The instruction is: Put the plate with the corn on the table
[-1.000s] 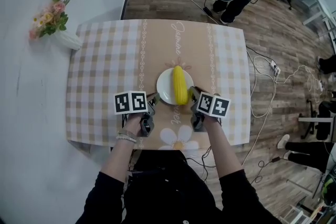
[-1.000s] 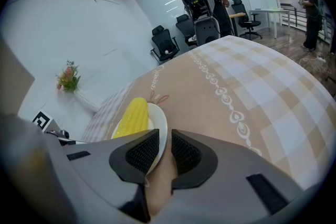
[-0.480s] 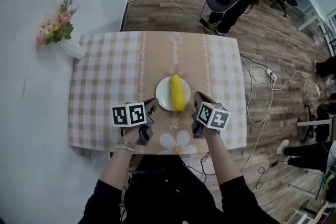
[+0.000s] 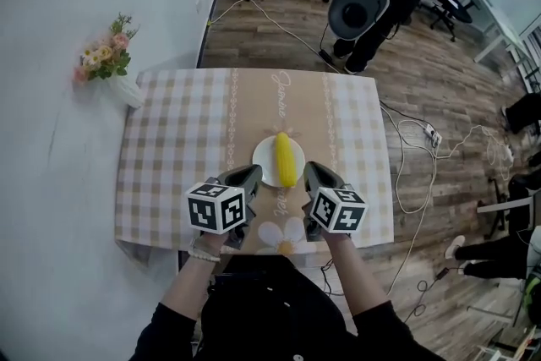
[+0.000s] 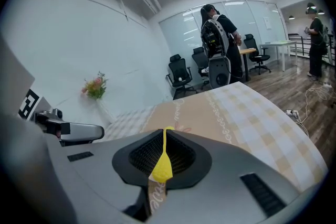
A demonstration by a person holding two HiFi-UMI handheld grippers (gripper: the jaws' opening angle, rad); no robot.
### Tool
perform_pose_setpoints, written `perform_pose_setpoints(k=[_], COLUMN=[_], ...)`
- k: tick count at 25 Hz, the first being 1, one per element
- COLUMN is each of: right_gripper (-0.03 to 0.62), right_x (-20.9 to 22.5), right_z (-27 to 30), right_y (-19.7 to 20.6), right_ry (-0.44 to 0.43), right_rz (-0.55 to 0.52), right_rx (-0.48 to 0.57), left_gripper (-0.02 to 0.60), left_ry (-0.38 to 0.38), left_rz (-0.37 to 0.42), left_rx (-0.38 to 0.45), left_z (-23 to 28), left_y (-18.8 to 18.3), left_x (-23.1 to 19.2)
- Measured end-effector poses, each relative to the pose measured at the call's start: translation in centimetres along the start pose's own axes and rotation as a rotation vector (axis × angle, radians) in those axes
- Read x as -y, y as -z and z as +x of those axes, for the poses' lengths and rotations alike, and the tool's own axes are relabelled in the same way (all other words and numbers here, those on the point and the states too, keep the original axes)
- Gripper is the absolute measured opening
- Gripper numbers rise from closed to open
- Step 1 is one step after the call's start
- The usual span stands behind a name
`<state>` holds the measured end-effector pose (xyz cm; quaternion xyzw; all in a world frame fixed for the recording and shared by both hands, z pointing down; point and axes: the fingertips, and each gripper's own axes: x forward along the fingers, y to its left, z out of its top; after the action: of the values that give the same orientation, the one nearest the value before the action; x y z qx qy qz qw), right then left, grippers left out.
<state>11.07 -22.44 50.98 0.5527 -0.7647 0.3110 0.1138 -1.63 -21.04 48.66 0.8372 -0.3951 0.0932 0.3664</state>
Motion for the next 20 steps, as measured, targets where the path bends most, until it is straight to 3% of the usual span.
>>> perform_pose_setpoints(k=[12, 20], right_gripper=[0.048, 0.048], right_x=[-4.5, -7.8], right_z=[-5.4, -8.4], right_y=[-5.0, -7.7], right_ry=[-0.061, -0.100], right_rz=[-0.152, -0.279], right_rx=[0.149, 0.234], left_gripper=[0.014, 0.014], left_ry=[-0.006, 0.028], left_rz=[0.261, 0.328], left_rx=[0.110, 0.192], left_z=[-4.6, -7.4], left_y=[-3.3, -5.1], left_x=[4.4, 7.5])
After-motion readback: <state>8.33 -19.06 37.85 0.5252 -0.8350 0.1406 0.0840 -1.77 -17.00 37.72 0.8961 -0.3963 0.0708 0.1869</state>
